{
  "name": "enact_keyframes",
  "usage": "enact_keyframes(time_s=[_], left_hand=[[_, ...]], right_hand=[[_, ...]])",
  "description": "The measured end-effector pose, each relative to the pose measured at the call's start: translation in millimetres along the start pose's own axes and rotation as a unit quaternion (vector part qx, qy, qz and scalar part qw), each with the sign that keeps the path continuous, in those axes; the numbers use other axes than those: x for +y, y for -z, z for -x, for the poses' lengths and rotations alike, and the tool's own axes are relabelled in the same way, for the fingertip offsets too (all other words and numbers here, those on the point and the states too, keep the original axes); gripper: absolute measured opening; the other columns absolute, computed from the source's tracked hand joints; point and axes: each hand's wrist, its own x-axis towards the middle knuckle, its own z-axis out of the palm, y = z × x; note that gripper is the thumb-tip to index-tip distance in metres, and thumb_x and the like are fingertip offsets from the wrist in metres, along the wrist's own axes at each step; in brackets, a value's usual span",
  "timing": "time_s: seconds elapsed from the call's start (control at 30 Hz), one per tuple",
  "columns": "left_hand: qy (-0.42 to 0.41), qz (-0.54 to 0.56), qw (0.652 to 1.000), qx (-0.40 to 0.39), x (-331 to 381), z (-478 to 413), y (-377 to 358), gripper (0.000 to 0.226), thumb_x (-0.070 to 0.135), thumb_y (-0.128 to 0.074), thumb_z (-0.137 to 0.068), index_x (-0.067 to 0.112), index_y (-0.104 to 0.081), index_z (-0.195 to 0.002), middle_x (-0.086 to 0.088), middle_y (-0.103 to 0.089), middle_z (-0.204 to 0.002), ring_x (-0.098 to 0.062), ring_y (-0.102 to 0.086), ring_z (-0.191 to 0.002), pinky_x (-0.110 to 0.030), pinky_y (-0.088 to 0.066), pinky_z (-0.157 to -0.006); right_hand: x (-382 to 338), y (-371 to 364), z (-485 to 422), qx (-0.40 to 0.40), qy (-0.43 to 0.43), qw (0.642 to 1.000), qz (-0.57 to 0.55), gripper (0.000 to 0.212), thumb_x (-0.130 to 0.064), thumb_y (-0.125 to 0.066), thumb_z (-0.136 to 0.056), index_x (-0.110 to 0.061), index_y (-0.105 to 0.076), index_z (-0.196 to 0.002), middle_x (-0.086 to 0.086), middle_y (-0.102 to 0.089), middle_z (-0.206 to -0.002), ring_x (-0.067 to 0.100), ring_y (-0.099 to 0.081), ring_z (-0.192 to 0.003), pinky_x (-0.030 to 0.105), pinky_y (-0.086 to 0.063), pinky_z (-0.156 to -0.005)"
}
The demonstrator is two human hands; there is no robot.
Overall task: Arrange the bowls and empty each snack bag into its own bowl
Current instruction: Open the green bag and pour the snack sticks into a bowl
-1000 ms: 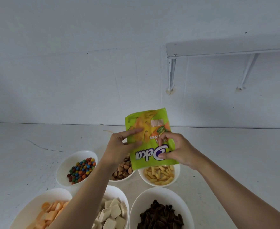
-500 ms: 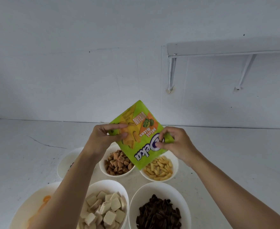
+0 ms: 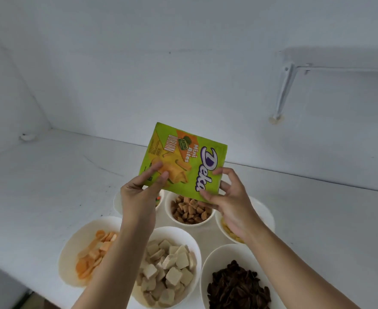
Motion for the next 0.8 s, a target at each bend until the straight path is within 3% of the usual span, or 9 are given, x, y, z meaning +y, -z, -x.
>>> enact_keyframes(time_s=[0.07, 0.17, 0.3, 0.47, 0.57, 0.67, 0.73, 0.8], left_hand=[[0.001, 0.016, 0.999, 0.04, 11.1, 5.0, 21.1, 0.036, 0.009, -0.081, -0.067, 0.015, -0.081, -0.103, -0.008, -0.076, -0.116, -0.028, -0.07, -0.113, -0.04, -0.056, -0.092], [-0.002, 0.015, 0.997, 0.076, 30.3, 15.0, 60.4, 0.036, 0.006, -0.078, -0.071, 0.01, -0.078, -0.107, -0.011, -0.077, -0.112, -0.027, -0.073, -0.106, -0.029, -0.06, -0.079], [-0.002, -0.058, 0.996, 0.062, 61.9, 34.6, 133.0, 0.035, 0.005, -0.085, -0.064, 0.014, -0.083, -0.097, -0.016, -0.078, -0.102, -0.032, -0.073, -0.103, -0.038, -0.056, -0.091], [0.018, -0.126, 0.991, 0.037, 107.4, 80.1, 213.4, 0.07, -0.002, -0.082, -0.065, 0.022, -0.068, -0.129, -0.012, -0.078, -0.107, -0.027, -0.075, -0.101, -0.025, -0.06, -0.08], [0.026, -0.165, 0.985, 0.045, 129.1, 105.4, 264.5, 0.081, 0.007, -0.085, -0.064, 0.04, -0.061, -0.134, -0.011, -0.077, -0.113, -0.029, -0.075, -0.102, -0.035, -0.059, -0.087], [0.016, -0.161, 0.981, 0.109, 149.2, 130.7, 323.1, 0.06, 0.015, -0.082, -0.072, 0.033, -0.063, -0.126, -0.011, -0.076, -0.114, -0.03, -0.075, -0.1, -0.039, -0.061, -0.08], [0.014, -0.147, 0.976, 0.161, 161.5, 145.5, 362.9, 0.04, 0.021, -0.079, -0.076, 0.021, -0.069, -0.115, -0.006, -0.076, -0.112, -0.029, -0.074, -0.1, -0.042, -0.06, -0.086], [0.002, -0.167, 0.964, 0.208, 169.4, 158.0, 401.9, 0.028, 0.022, -0.08, -0.076, 0.014, -0.074, -0.102, -0.006, -0.077, -0.107, -0.021, -0.074, -0.092, -0.029, -0.059, -0.079]], right_hand=[[4.8, -23.8, -5.7, -0.005, 0.005, 1.0, 0.022, 0.043, 0.013, -0.071, -0.083, -0.016, -0.053, -0.109, 0.014, -0.074, -0.113, 0.032, -0.075, -0.097, 0.047, -0.062, -0.071], [15.0, -63.4, -12.7, -0.003, 0.014, 0.999, 0.042, 0.037, 0.01, -0.068, -0.088, -0.018, -0.051, -0.106, 0.01, -0.076, -0.109, 0.028, -0.076, -0.091, 0.039, -0.061, -0.063], [31.4, -126.0, -15.1, 0.0, 0.015, 1.0, -0.022, 0.035, 0.009, -0.068, -0.087, -0.015, -0.047, -0.1, 0.01, -0.077, -0.096, 0.023, -0.072, -0.079, 0.029, -0.052, -0.059], [56.6, -219.1, 0.6, -0.079, -0.045, 0.989, -0.113, 0.028, 0.011, -0.065, -0.089, -0.014, -0.052, -0.086, 0.014, -0.07, -0.088, 0.024, -0.068, -0.075, 0.03, -0.054, -0.066], [79.4, -281.4, 20.9, -0.119, -0.077, 0.982, -0.121, 0.027, 0.01, -0.062, -0.091, -0.015, -0.054, -0.082, 0.02, -0.069, -0.091, 0.024, -0.068, -0.073, 0.028, -0.056, -0.061], [105.9, -337.9, 47.3, -0.156, -0.074, 0.982, -0.075, 0.028, 0.009, -0.06, -0.093, -0.015, -0.055, -0.08, 0.02, -0.065, -0.092, 0.026, -0.065, -0.076, 0.031, -0.054, -0.062], [125.0, -368.1, 64.7, -0.19, -0.044, 0.981, -0.012, 0.028, 0.006, -0.064, -0.09, -0.018, -0.059, -0.078, 0.015, -0.063, -0.091, 0.03, -0.064, -0.084, 0.04, -0.053, -0.07], [142.9, -393.4, 81.8, -0.228, -0.009, 0.972, 0.058, 0.028, 0.002, -0.066, -0.088, -0.023, -0.062, -0.077, 0.006, -0.064, -0.089, 0.039, -0.065, -0.094, 0.053, -0.055, -0.08]])
